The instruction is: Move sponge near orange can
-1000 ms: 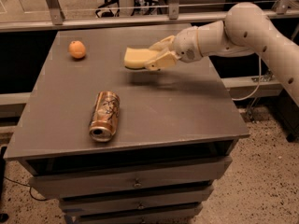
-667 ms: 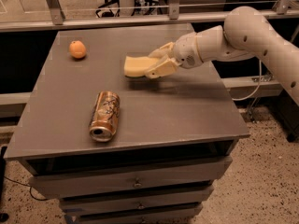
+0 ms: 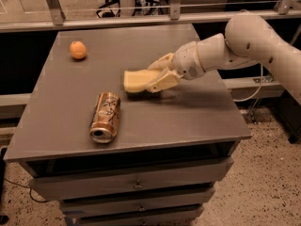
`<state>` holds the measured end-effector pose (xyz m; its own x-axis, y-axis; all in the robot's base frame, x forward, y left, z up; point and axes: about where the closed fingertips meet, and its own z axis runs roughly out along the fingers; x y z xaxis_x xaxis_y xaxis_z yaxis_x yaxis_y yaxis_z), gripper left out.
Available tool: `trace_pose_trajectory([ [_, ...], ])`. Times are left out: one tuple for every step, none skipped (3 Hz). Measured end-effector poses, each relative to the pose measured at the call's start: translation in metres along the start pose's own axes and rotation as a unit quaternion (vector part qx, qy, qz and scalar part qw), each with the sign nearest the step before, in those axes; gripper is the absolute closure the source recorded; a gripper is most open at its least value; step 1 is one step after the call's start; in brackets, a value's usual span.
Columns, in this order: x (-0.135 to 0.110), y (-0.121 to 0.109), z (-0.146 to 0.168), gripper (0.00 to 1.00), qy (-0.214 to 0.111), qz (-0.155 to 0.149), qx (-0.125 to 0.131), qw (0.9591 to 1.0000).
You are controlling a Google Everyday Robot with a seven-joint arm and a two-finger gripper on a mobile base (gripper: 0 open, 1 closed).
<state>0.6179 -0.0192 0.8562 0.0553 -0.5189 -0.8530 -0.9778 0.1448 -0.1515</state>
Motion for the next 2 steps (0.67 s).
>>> trace_pose_trajectory([
  [0.0026,0.0127,0.0012,0.60,0.012,-0.012,-0.008,0.9998],
  [0.0043,0.0204,0.0021,0.36,0.021,-0.020,-0.013,0.9995],
])
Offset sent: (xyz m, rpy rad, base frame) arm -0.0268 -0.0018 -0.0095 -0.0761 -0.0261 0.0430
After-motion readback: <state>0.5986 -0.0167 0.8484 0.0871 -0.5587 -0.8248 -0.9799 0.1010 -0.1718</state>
